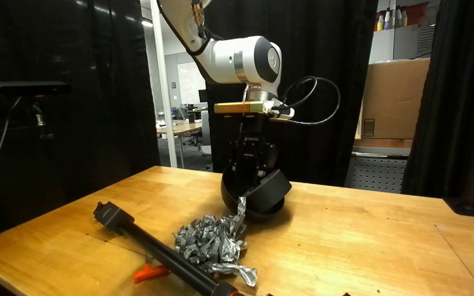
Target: Pick up the tape and green block from the table and put them in the black bowl.
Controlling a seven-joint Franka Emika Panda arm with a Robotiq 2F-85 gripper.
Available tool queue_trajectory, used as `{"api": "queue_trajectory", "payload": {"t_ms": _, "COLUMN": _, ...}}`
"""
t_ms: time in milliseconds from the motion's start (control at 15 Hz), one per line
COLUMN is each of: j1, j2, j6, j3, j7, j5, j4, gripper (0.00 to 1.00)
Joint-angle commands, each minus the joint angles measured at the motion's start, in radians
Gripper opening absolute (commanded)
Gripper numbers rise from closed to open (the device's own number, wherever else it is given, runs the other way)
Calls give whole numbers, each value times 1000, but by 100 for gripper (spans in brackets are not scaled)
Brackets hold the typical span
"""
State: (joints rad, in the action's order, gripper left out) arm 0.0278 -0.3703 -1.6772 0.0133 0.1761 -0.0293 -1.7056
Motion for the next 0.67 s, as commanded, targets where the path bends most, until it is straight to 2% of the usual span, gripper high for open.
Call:
{"api": "queue_trajectory", "payload": {"t_ms": 0, "j1": -1, "j2": -1, "j6": 3, "j3": 0, "j7": 0, "j5": 0, "j4": 3, "gripper": 62}}
{"api": "queue_trajectory", "payload": {"t_ms": 67, "j1": -1, "j2": -1, "j6": 3, "j3": 0, "j7": 0, "j5": 0, "j4": 3, "gripper": 62}}
{"api": "queue_trajectory", "payload": {"t_ms": 133, "j1": 1, "j2": 1, "j6": 5, "j3": 0, "j7": 4, "j5": 5, "j4": 5, "gripper": 87}}
{"api": "queue_trajectory", "payload": {"t_ms": 200, "j1": 4, "j2": 2, "j6": 8, "j3": 1, "j7": 9, "j5": 13, "j4": 8, "gripper": 89}}
{"api": "queue_trajectory", "payload": {"t_ms": 333, "j1": 8, "j2": 5, "j6": 17, "j3": 4, "j7": 19, "j5": 27, "j4": 13, "gripper": 100}}
{"api": "queue_trajectory", "payload": {"t_ms": 600, "j1": 19, "j2": 15, "j6": 31, "j3": 7, "j7": 52, "j5": 70, "j4": 23, "gripper": 100}}
